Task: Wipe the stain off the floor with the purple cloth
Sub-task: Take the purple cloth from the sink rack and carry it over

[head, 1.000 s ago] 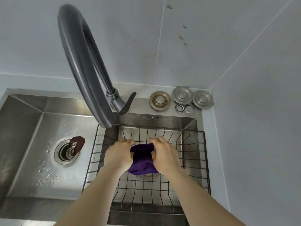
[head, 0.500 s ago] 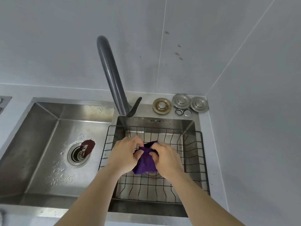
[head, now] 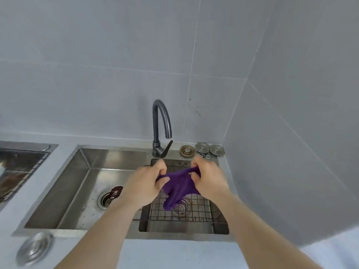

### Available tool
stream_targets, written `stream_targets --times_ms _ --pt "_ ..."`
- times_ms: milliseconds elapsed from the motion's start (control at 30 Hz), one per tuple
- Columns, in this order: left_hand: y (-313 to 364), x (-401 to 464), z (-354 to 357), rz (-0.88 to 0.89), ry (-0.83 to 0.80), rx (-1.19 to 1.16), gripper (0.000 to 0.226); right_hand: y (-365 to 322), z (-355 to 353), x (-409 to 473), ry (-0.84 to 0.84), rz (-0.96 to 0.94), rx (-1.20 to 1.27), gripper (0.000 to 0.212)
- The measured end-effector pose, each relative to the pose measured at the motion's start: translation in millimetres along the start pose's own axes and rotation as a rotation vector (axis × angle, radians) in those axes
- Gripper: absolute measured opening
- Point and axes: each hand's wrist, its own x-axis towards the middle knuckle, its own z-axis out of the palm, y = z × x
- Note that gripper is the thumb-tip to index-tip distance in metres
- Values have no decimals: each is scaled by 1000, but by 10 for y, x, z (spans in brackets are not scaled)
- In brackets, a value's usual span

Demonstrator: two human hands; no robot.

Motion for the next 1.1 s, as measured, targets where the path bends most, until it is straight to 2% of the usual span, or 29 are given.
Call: stream_targets --times_ms 233,367,567,767,833,967,1100 --pt "212 -1021 -858 19 143 -36 17 -871 -735 -821 208 -120 8 16" --pt "266 -1572 -1149 47 166 -114 8 -1193 -942 -1314 250 -157 -10 14" --pt "297 -2127 -1425 62 154 -78 18 -1462 -1261 -1870 291 -171 -15 6" --pt "461 -2469 -1579 6 265 -34 10 -1534 -1565 -2241 291 -124 -41 5" --pt "549 -2555 -1622 3 297 -31 14 -1496 -1673 -2371 283 -71 -53 9" --pt "798 -2672 -1642 6 359 1 8 -1377 -1824 -2622 281 -26 -78 16" --pt "1124 -2839 -1566 -5 389 46 11 -1159 -1923 -2902 311 -23 -109 10"
